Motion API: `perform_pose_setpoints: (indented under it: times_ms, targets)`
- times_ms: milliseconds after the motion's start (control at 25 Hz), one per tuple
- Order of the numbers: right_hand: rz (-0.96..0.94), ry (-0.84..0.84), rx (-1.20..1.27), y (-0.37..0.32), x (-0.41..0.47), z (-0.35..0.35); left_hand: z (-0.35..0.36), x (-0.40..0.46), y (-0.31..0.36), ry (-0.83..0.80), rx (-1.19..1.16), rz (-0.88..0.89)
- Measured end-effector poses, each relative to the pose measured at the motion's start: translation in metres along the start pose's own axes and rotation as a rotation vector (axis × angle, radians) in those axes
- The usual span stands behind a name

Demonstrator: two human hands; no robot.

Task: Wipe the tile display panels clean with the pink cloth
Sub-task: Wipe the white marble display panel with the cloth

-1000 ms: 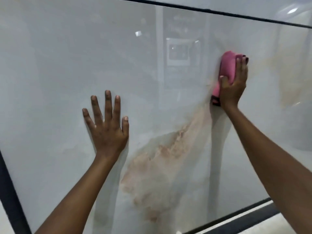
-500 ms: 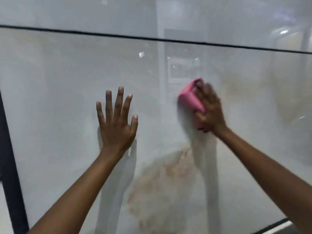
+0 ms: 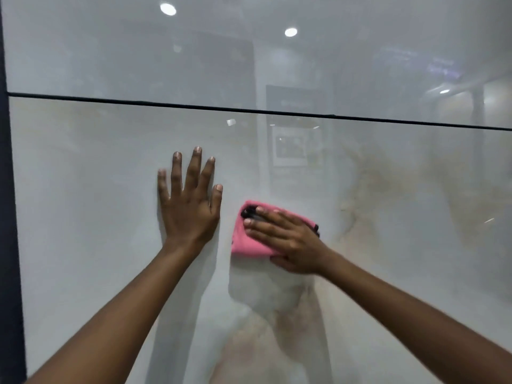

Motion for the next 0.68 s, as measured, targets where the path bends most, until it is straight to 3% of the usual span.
perform_pose_setpoints:
  times_ms: [40, 80, 200, 280, 320, 400, 440, 520, 560, 600, 680]
  targets:
    - [0.042, 0.036, -0.037, 0.029, 0.002, -0.017, -0.005, 0.009, 0.0, 0.017, -0.042, -0.008]
    - [0.209, 0.122, -0.034, 0.074, 0.001, -0.038, -0.007, 0.019, -0.002, 0.019, -0.057, -0.007]
    - [1.014, 0.527, 0.092, 0.228, -0.052, -0.127, 0.001, 0.037, -0.013, -0.039, 0.028, 0.02]
    - [1.434, 0.701, 0.132, 0.259, -0.076, -0.15, 0.009, 0.031, -0.019, -0.035, 0.076, 0.027]
    - [1.49, 0.704, 0.109, 0.251, -0.059, -0.144, 0.011, 0.028, -0.02, -0.026, 0.096, 0.023]
    - [1.31, 0.682, 0.058, 0.203, 0.006, -0.117, 0.012, 0.029, -0.017, -0.027, 0.111, 0.022]
    - [1.063, 0.611, 0.02, 0.165, 0.049, -0.1, 0.012, 0.031, -0.016, -0.028, 0.109, 0.022]
    - [0.515, 0.287, -0.103, 0.089, 0.11, -0.055, 0.011, 0.032, -0.015, -0.033, 0.111, 0.034]
    - [0.331, 0.172, -0.165, 0.08, 0.116, -0.048, 0.011, 0.032, -0.016, -0.035, 0.121, 0.036]
    - [0.25, 0.144, -0.188, 0.09, 0.111, -0.056, 0.01, 0.032, -0.018, -0.027, 0.124, 0.017]
    - [0.407, 0.233, -0.16, 0.151, 0.077, -0.093, 0.003, 0.035, -0.012, 0.021, 0.063, -0.065]
Point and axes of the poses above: each hand's wrist, its own x-axis towards the middle knuckle, its own z-axis out of the palm, y = z × x, the point moved 10 cm from there along x, towards the middle knuckle, and after that the axes turned 10 degrees about x, right-handed, at the moved point
